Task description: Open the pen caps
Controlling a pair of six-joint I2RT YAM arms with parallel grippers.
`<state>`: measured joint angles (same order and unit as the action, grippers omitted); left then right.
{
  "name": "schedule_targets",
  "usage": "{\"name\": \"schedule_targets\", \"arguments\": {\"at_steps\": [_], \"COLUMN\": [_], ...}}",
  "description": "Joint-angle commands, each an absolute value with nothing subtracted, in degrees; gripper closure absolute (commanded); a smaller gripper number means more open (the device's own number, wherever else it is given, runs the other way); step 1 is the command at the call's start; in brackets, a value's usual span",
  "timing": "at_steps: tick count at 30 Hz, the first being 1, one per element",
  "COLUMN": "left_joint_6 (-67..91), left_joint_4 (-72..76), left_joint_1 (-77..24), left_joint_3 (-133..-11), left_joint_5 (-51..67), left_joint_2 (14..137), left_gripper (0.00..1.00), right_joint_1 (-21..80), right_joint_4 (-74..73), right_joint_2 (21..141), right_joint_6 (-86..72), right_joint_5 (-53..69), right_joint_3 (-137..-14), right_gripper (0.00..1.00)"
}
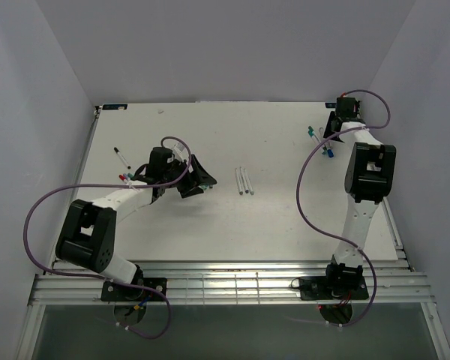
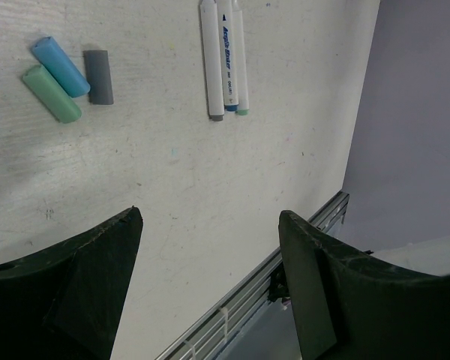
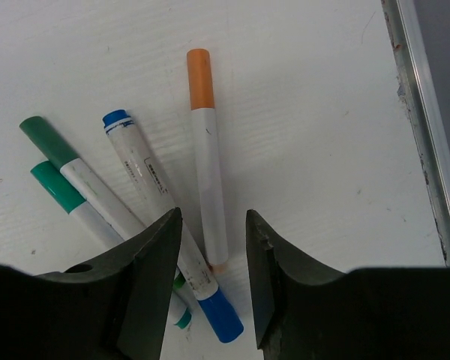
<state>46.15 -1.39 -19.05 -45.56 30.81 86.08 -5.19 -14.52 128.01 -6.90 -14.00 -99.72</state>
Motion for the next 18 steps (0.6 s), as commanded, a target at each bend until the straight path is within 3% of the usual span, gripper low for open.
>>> {"name": "schedule_targets", "arguments": {"at_steps": [1, 10, 18], "left_joint_6": [46.5, 46.5, 46.3], "left_joint_4": [-0.5, 1.1, 0.8], "left_joint_1": [-19.2, -19.2, -19.2], "left_joint_3": [-45.6, -45.5, -45.4], "left_joint_5": [32.3, 32.2, 32.2], "left_joint_2": [85.9, 86.7, 86.2], "left_gripper": [0.16, 0.16, 0.16], "right_joint_1": [-5.5, -5.9, -6.9], "right_joint_4": [-12.6, -13.3, -19.6], "right_joint_2": [130.0, 132.8, 136.3], "right_joint_6": [-5.9, -4.7, -6.4], "right_joint_5": [-16.0, -14.9, -10.6], "right_joint_3": [-103.4, -105.5, -110.1], "right_gripper": [0.55, 0.56, 0.66]}}
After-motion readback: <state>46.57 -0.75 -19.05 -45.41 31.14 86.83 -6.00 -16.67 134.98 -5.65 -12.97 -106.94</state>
